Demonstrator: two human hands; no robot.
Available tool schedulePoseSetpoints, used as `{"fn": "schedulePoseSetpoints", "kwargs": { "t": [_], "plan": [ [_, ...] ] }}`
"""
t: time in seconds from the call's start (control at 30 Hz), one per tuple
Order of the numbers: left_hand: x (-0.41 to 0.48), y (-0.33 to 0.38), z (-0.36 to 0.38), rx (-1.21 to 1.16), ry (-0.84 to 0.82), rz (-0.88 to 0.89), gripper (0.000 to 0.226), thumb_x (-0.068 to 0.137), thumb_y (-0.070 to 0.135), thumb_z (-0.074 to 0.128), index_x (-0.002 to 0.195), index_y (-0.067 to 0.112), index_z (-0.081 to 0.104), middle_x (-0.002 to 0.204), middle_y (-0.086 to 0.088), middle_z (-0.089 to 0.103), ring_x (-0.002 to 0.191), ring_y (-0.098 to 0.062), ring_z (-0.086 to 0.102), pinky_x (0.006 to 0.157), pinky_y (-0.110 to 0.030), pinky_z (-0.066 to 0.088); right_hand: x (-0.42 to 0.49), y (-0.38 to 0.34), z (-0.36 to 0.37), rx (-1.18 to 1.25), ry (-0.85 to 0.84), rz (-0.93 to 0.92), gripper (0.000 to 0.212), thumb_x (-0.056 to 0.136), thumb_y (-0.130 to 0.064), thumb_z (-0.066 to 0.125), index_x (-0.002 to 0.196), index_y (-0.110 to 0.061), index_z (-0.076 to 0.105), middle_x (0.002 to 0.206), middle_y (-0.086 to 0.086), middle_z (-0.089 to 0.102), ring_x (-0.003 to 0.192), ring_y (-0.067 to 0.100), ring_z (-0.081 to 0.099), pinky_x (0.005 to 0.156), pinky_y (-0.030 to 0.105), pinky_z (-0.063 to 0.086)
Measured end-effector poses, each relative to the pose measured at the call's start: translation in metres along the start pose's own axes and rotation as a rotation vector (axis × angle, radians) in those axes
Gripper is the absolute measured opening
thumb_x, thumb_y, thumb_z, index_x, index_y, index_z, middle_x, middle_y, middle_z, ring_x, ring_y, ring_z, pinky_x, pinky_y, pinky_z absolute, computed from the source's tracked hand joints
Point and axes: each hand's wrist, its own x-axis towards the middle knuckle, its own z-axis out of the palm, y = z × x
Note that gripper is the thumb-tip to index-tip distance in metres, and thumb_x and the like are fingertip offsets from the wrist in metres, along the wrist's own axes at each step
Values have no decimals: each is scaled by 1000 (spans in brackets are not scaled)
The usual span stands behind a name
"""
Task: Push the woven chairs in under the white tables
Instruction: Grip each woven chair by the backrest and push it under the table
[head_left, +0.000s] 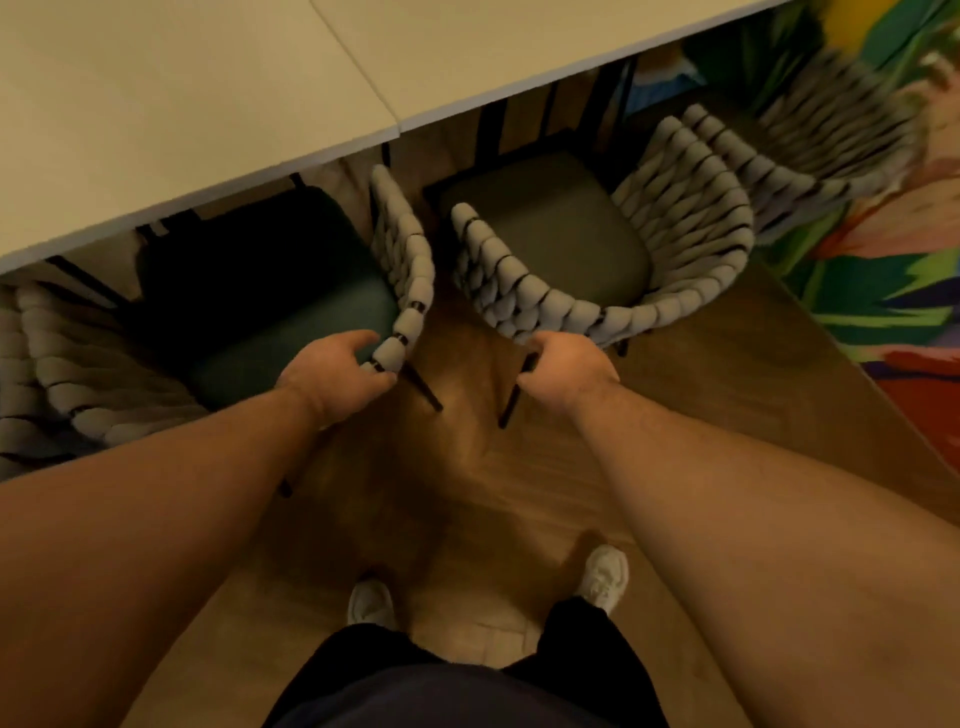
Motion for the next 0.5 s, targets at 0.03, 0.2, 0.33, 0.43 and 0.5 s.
{"fn": "schedulePoseSetpoints", "kwargs": {
  "t": [0.03, 0.2, 0.33, 0.43, 0.5],
  "plan": [
    [2, 18, 6, -9, -12, 4, 70, 89, 55, 74, 153, 39, 50, 139, -5, 65, 116, -27, 64, 86, -36, 51, -3, 21, -6, 34, 22, 28, 49, 92, -38, 71, 140, -30, 63, 130, 2, 69, 119, 27, 64, 88, 36, 52],
    [11, 121, 50, -125, -57, -80, 82, 89, 59, 77, 159, 37, 41, 154, -8, 54, 131, -30, 59, 98, -39, 53, -3, 137, -40, 181, 112, 147, 61, 96, -47, 73, 151, -25, 57, 146, 6, 64, 134, 30, 59, 104, 41, 52],
    [8, 195, 100, -315, -82, -188, 94, 86, 56, 82, 164, 34, 35, 162, -6, 45, 140, -30, 53, 100, -39, 52, 14, 217, -75, 317, 106, 129, 68, 99, -53, 69, 155, -19, 52, 153, 7, 59, 140, 30, 55, 109, 38, 47],
    [7, 238, 137, -484, -35, -275, 103, 82, 57, 85, 165, 30, 31, 166, -7, 40, 146, -33, 47, 109, -46, 48, 32, 266, -103, 397, 87, 174, 80, 95, -62, 70, 159, -22, 45, 155, 6, 57, 139, 31, 56, 96, 33, 48],
    [10, 262, 157, -584, -34, -331, 110, 78, 61, 86, 166, 29, 29, 169, -8, 36, 150, -35, 43, 117, -52, 44, 47, 293, -118, 457, 84, 233, 86, 93, -64, 73, 161, -21, 42, 156, 7, 56, 137, 33, 57, 90, 34, 46]
  ]
}}
